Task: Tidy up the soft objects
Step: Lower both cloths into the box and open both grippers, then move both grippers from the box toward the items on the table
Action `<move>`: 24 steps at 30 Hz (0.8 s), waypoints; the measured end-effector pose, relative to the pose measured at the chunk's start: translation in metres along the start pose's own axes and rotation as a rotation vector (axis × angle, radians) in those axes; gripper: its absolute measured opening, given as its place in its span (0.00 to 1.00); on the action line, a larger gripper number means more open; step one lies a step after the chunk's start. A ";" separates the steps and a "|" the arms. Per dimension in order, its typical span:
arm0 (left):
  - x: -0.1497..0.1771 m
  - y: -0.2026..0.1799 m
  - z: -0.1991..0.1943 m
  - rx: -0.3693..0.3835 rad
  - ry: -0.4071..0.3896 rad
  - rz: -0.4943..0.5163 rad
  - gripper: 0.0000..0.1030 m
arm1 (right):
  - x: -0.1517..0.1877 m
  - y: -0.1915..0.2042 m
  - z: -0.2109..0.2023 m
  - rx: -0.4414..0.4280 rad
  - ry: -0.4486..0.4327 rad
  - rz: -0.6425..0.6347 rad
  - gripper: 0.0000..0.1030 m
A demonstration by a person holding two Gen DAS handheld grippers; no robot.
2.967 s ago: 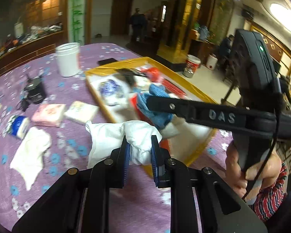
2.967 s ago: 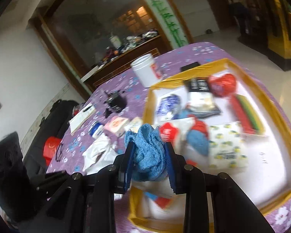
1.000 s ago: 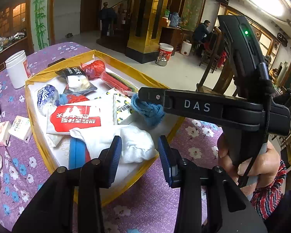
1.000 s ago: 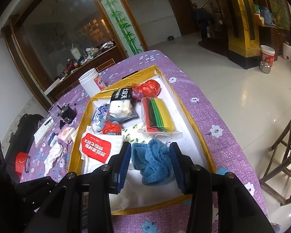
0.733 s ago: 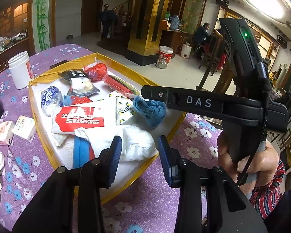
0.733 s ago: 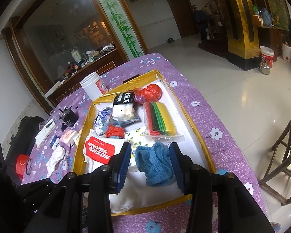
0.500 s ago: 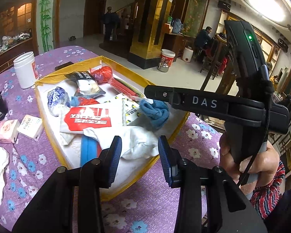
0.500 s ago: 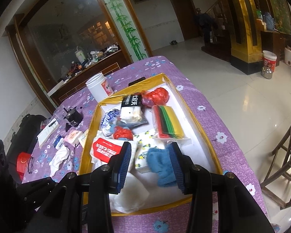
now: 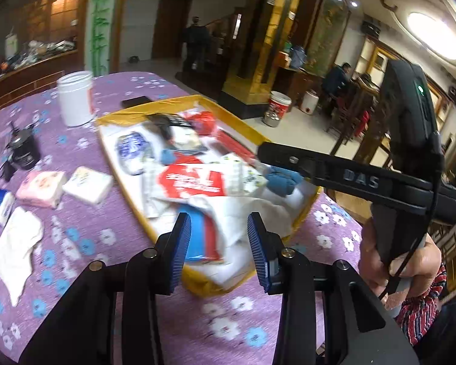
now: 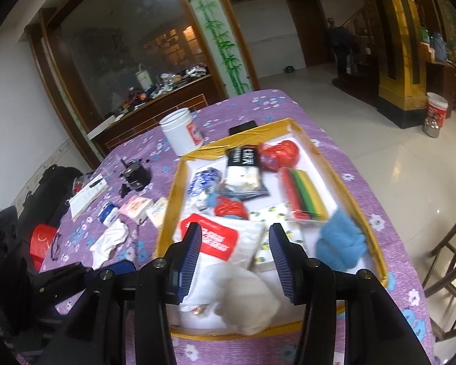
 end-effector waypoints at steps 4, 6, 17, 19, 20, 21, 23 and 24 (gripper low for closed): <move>0.008 0.029 -0.012 -0.024 -0.019 -0.064 0.35 | 0.000 0.020 0.007 -0.015 0.017 -0.040 0.48; 0.013 0.050 -0.020 -0.037 -0.030 -0.112 0.35 | 0.001 0.033 0.009 -0.025 0.024 -0.065 0.48; 0.054 0.177 -0.044 -0.126 -0.039 -0.423 0.44 | 0.030 0.138 0.063 -0.090 0.113 -0.285 0.52; 0.055 0.194 -0.042 -0.112 -0.025 -0.485 0.47 | 0.037 0.151 0.077 -0.098 0.135 -0.313 0.52; 0.055 0.200 -0.039 -0.100 -0.014 -0.510 0.49 | 0.041 0.156 0.084 -0.093 0.144 -0.325 0.52; 0.055 0.205 -0.037 -0.098 -0.004 -0.524 0.53 | 0.045 0.159 0.089 -0.090 0.153 -0.334 0.52; 0.054 0.214 -0.030 -0.117 0.018 -0.552 0.55 | 0.053 0.163 0.099 -0.093 0.173 -0.349 0.51; 0.054 0.215 -0.027 -0.124 0.028 -0.560 0.55 | 0.056 0.163 0.102 -0.094 0.178 -0.352 0.51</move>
Point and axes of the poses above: each gripper's, at about its wrist camera, not at the fingertips, and z roughly the way its jaws point, y to its left, x to its underside, the point moved 5 cm from there along z, roughly the way its jaws point, and after that the axes turned 12 degrees about y, right-handed, at the moved point
